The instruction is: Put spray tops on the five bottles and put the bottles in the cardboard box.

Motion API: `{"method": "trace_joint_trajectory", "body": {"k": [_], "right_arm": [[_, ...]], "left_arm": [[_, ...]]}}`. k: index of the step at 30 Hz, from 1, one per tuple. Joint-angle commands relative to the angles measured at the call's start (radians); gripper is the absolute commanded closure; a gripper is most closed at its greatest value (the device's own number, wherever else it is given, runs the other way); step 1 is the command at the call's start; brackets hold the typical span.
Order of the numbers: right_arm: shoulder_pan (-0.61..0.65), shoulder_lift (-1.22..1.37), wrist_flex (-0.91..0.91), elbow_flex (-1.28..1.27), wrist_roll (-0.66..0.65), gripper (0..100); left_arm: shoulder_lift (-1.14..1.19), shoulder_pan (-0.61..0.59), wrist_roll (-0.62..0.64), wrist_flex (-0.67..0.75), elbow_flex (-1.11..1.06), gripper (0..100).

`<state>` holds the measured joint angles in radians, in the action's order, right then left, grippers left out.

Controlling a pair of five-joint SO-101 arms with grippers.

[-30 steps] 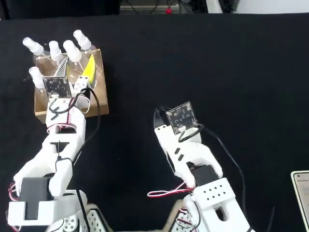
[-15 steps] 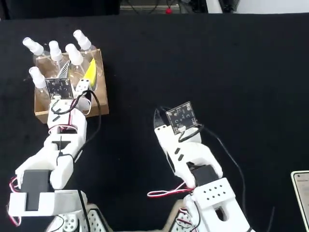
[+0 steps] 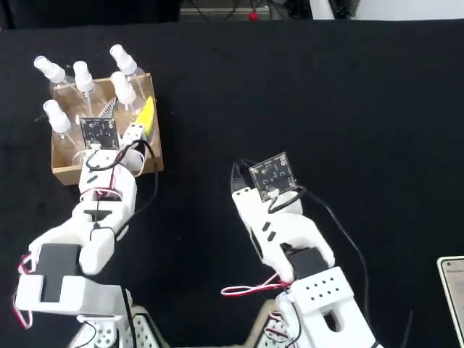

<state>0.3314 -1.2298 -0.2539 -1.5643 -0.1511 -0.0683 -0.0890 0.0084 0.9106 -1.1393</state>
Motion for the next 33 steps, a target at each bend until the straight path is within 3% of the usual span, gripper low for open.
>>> {"method": "trace_joint_trajectory", "body": {"k": [1,11,33], "right_arm": [[-0.012,0.001,0.026,0.005,-0.009,96.6],[-0.012,0.001,0.026,0.007,-0.012,96.6],[-0.012,0.001,0.026,0.007,-0.012,96.6]], "left_arm": [[0.028,0.002,-0.002,0.026,0.041,90],[0.124,0.021,-0.011,0.278,-0.065,90],[0.132,0.030,-0.002,0.278,-0.145,89]]}}
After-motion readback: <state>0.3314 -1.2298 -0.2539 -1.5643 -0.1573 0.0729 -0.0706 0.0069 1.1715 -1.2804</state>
